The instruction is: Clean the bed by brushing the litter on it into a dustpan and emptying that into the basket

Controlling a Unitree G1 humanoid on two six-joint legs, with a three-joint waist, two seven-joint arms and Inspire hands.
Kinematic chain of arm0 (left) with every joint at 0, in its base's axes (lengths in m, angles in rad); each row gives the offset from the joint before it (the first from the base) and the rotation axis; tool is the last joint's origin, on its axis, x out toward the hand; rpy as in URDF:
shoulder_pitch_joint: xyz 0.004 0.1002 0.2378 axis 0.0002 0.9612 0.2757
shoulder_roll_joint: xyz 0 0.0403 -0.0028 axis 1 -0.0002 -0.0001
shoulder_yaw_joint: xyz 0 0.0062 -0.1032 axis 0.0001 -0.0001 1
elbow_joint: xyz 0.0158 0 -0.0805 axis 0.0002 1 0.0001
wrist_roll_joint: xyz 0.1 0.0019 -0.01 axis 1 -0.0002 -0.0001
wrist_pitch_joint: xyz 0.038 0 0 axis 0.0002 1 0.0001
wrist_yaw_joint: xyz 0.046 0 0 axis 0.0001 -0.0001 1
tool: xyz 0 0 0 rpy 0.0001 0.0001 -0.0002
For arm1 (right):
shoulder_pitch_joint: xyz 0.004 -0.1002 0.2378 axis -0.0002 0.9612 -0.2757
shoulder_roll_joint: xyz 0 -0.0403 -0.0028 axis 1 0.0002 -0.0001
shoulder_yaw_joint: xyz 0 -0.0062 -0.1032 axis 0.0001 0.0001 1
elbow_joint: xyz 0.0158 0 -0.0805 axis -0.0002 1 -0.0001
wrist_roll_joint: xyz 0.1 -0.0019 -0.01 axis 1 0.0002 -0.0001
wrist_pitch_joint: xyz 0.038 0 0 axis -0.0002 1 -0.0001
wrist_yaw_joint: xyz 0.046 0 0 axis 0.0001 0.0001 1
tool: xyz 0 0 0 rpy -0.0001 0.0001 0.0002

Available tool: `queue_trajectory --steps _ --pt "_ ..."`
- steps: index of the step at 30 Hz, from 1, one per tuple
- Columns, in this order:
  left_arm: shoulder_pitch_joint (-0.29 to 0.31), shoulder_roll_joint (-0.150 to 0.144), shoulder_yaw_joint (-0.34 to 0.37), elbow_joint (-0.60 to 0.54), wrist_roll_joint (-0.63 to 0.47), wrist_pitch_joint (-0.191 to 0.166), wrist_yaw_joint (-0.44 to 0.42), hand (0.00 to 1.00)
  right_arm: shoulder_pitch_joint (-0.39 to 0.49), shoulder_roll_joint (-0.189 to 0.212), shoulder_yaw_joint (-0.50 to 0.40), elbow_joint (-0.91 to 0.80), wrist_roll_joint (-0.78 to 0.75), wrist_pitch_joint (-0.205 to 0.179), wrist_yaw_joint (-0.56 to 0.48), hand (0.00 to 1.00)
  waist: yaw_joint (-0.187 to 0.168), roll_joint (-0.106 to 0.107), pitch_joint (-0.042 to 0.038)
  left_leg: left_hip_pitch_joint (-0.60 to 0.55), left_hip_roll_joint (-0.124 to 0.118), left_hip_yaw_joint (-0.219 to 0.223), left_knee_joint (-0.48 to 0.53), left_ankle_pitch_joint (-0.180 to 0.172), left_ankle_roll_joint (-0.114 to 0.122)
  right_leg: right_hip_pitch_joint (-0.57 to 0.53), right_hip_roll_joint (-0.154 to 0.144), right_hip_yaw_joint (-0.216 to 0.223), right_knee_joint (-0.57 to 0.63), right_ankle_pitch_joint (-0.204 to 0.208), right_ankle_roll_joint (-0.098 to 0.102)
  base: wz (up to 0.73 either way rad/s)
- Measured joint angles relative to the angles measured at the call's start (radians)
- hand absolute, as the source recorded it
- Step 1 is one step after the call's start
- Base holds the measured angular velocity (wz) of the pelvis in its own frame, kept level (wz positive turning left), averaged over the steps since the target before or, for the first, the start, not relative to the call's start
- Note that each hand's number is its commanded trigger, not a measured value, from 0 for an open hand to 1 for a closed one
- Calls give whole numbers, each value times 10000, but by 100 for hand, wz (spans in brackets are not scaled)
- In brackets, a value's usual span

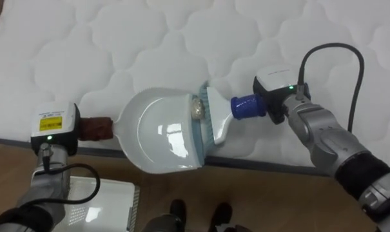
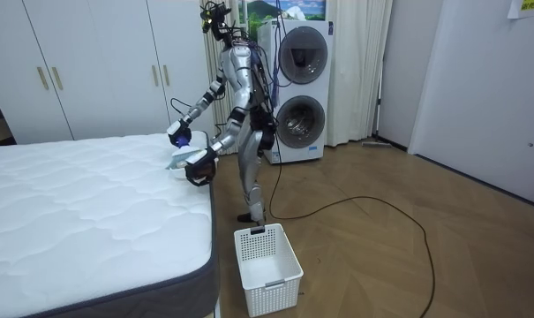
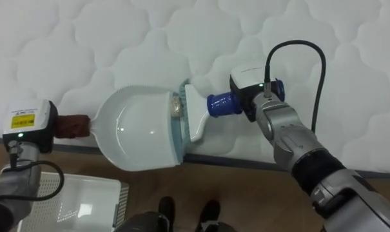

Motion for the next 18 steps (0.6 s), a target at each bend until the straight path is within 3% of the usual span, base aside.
queue_trajectory --steps 14,18 --pt "95 -2 79 154 12 11 202 100 0 36 -66 -328 -82 -5 90 100 -106 -119 -88 48 -58 9 -9 34 30 2 -36 81 34 -8 16 0" --pt "166 -1 209 154 23 4 202 100 1 44 -116 -730 32 -177 129 100 -125 -123 -90 47 -60 0 -11 36 32 6 -42 64 31 -8 17 0"
